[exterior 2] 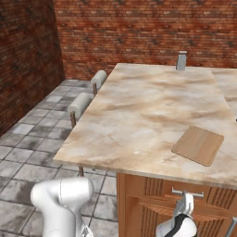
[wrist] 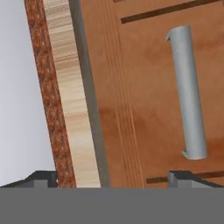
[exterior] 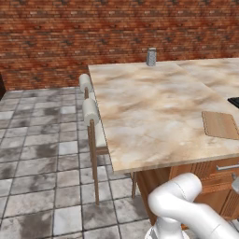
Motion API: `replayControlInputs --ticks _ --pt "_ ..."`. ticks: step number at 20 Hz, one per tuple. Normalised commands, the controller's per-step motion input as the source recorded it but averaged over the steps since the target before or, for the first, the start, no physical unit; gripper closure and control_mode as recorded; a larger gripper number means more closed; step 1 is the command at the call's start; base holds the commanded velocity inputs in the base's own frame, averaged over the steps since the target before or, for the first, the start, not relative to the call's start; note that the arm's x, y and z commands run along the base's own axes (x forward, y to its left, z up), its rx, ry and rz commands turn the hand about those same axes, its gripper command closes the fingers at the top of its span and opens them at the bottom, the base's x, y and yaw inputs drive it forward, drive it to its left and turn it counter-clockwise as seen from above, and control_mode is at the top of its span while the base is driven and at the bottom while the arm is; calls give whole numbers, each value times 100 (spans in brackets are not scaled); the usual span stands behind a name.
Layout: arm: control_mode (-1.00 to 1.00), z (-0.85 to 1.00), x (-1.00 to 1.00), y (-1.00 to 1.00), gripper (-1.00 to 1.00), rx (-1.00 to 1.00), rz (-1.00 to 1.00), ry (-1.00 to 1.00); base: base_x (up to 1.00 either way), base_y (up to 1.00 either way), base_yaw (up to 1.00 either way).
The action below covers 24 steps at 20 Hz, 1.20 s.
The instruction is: Open the drawer on the right and place the cutting tools on the cutting board.
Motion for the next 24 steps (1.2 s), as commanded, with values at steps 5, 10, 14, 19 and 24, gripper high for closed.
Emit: replayControlInputs --ticks 5,10,14,19,24 --pt "-100 -55 28 -19 -100 -2 5 -4 0 0 0" --pt "-100 -35 33 -13 -100 -1 5 0 0 0 0" --pt "-100 -34 30 -13 -100 0 5 -1 0 0 0" --pt "-100 -33 27 -15 -100 0 5 -5 0 0 0" --pt "-100 -29 28 -9 -100 0 4 -6 0 0 0"
